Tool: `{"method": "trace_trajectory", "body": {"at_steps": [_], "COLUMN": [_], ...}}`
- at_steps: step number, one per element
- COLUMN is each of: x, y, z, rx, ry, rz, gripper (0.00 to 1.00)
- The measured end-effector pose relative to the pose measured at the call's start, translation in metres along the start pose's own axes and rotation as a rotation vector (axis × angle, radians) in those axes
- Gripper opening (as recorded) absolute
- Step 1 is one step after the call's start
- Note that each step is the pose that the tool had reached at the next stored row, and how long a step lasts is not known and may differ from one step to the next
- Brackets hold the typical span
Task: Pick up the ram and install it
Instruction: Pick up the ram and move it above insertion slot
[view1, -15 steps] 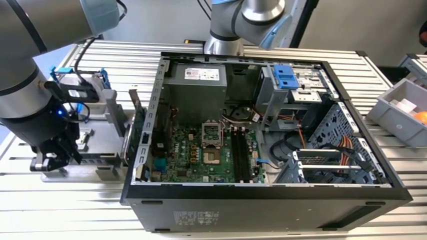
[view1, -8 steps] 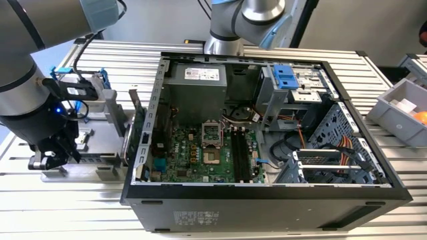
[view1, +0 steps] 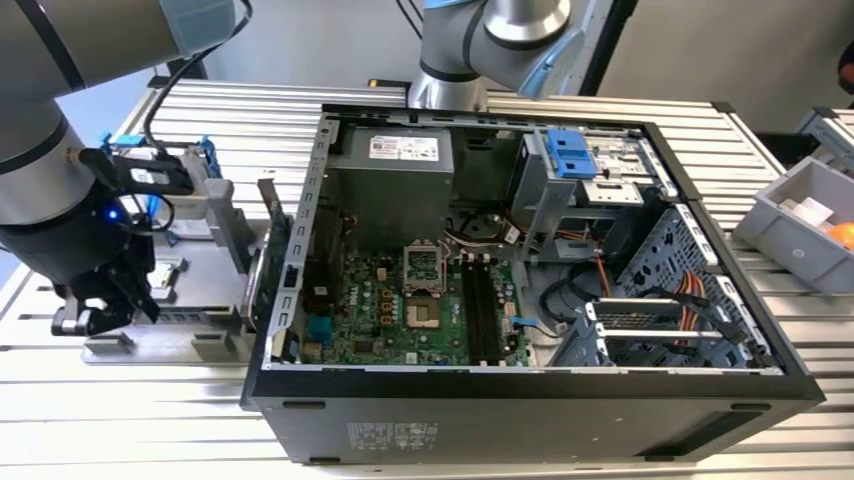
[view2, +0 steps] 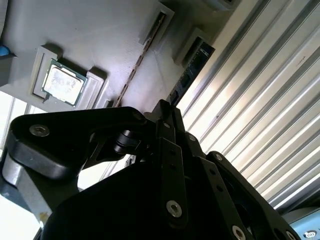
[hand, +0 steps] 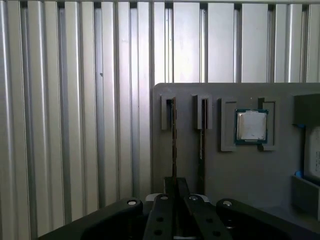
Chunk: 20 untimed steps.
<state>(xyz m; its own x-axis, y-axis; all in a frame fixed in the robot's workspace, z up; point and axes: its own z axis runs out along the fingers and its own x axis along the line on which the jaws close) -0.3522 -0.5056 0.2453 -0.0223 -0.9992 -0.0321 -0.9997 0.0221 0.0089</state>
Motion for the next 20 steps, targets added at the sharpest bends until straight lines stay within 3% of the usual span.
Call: {"method": "trace_trajectory", "body": {"at_steps": [20], "x": [-0.0006], "y": [0.0001], "z": [-0.0171], "rx": [0.0001], "ry": [-0.0001], "rz": [0.000], "gripper": [0.00]}}
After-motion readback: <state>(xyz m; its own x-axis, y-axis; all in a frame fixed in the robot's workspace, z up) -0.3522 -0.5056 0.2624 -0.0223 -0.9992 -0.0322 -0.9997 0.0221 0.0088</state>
